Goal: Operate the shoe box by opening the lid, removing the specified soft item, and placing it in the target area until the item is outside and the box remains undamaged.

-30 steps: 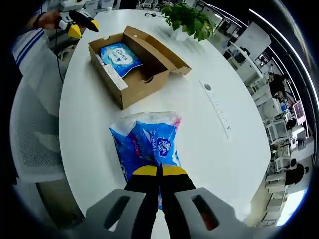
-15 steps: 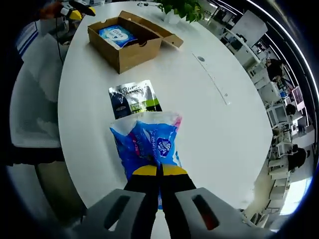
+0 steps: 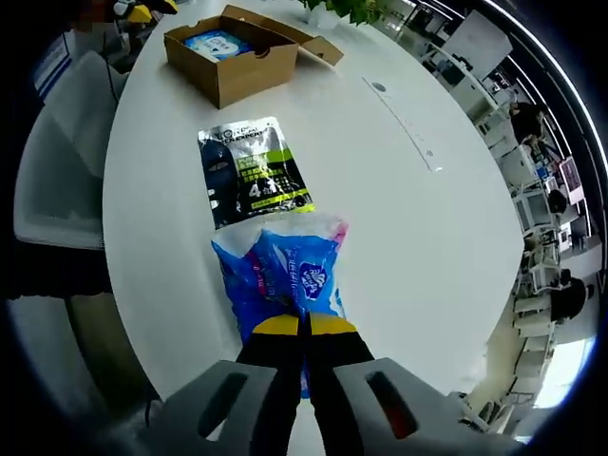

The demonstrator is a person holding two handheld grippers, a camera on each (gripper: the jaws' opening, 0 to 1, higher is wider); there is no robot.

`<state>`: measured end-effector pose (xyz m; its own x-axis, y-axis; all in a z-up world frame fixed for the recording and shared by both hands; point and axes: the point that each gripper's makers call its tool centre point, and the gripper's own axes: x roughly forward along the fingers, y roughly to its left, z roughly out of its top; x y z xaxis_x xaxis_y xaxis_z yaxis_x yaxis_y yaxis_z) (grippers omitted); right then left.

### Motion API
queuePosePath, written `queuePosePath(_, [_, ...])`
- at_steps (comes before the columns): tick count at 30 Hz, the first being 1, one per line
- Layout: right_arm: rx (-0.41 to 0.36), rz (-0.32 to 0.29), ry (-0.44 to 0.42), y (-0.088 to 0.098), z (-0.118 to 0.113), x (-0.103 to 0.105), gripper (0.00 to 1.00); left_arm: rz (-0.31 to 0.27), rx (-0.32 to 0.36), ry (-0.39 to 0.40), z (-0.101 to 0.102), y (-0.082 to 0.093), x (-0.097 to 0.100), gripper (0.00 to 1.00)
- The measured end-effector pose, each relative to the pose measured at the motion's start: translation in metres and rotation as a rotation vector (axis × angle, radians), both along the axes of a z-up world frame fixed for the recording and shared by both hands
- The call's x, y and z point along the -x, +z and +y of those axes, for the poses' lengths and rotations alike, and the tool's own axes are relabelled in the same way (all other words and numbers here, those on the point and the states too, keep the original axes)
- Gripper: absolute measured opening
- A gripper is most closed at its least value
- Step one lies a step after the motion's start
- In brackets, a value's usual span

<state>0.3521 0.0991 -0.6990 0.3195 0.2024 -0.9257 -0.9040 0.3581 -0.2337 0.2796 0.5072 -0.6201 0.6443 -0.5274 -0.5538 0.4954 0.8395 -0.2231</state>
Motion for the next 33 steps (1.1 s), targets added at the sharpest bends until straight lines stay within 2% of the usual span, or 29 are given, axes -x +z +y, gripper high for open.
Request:
queuePosePath(14, [0.056, 0.060, 0.101, -0.039, 0.013, -0.008, 0.00, 0.011, -0.010, 0.076, 0.024, 0.002, 0.014, 0.40])
queuePosePath(22, [0.077, 0.068, 0.141, -0.047, 0.015, -0.014, 0.00, 0.018, -0.019, 0.103, 0.035, 0.001, 0.021, 0.40])
queuePosePath(26, [0.087, 0.066, 0.156, -0.048, 0.015, -0.016, 0.00, 0.018, -0.021, 0.109, 0.037, 0.002, 0.022, 0.40])
queuePosePath(30, [0.125, 0.059, 0.218, -0.050, 0.013, -0.019, 0.00, 0.019, -0.020, 0.115, 0.039, 0.002, 0.024, 0.40])
queuePosePath(33, [0.125, 0.066, 0.219, -0.050, 0.014, -0.020, 0.00, 0.020, -0.019, 0.120, 0.039, 0.001, 0.026, 0.40])
